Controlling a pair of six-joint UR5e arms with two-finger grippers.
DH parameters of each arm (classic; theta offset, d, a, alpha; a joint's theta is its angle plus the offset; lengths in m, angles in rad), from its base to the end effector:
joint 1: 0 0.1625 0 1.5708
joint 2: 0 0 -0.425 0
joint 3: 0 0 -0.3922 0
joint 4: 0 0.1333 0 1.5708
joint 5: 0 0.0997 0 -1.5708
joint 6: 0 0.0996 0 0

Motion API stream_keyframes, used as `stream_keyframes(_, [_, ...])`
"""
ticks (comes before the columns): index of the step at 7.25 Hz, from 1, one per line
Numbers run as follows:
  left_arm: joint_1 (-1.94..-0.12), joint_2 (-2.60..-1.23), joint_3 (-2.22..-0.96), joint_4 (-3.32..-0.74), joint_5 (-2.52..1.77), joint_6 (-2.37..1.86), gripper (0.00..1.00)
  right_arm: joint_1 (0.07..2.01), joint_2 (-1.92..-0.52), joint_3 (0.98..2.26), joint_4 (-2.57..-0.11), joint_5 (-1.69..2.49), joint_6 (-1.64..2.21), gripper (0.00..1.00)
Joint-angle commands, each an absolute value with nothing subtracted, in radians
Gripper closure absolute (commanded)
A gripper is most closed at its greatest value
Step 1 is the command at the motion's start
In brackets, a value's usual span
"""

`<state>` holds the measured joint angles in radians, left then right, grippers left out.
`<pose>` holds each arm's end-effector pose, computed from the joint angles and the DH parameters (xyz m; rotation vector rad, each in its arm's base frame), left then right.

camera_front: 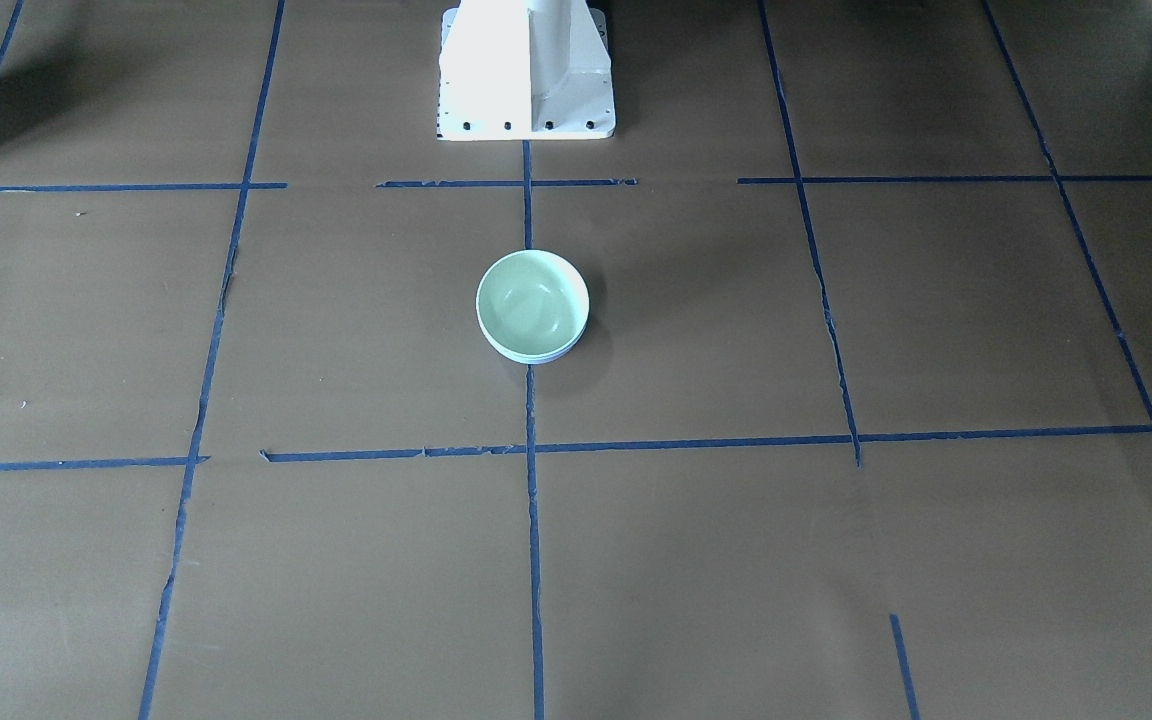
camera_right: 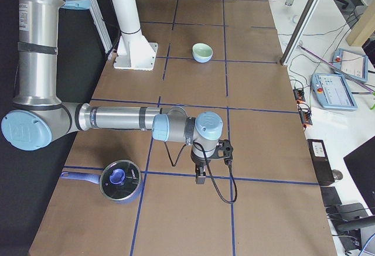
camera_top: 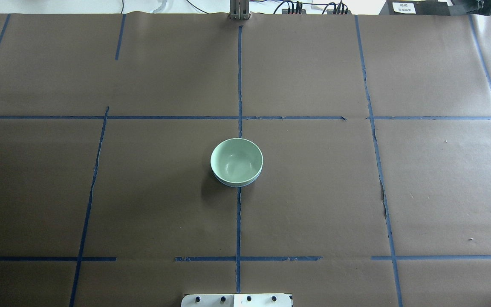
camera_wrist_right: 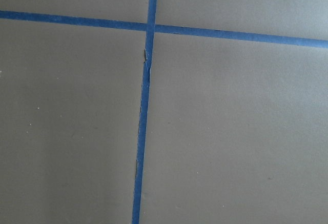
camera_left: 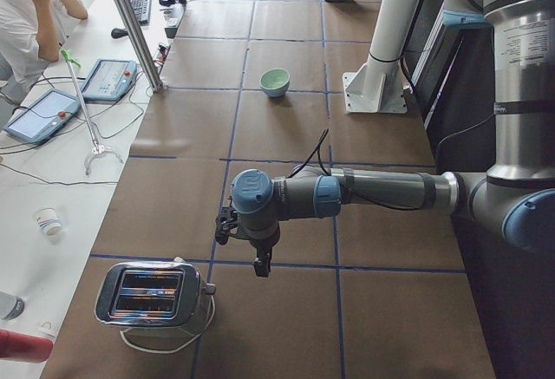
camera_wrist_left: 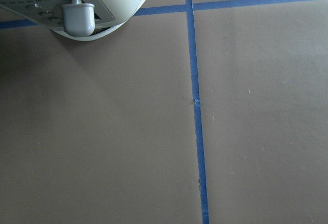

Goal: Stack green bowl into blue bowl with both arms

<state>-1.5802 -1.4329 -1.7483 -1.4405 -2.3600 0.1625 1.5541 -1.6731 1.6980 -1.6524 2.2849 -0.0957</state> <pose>-0.0666 -0.4258 0.6468 -0.0179 0.7935 0.1092 0.0606 -0.4450 0.6563 -0.0261 -0.7157 -0.0873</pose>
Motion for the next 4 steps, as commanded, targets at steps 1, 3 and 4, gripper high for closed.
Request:
stream_keyframes(1, [-1.58,-1.433,-1.749,-1.442,-2.362,0.163,0.0,1.552,-1.674,1.698,-1.651,2.292,-0.094,0.0])
stream_keyframes(3, [-1.58,-1.433,-1.752,-1.442,-2.362,0.163,0.0,1.551,-1.674,1.697,-1.651,2.295,-0.094,0.0])
stream_keyframes(4, [-1.58,-1.433,-1.755,-1.442,-2.364,0.163,0.0,1.551,-1.672,1.697,-1.651,2.299,-0.094,0.0])
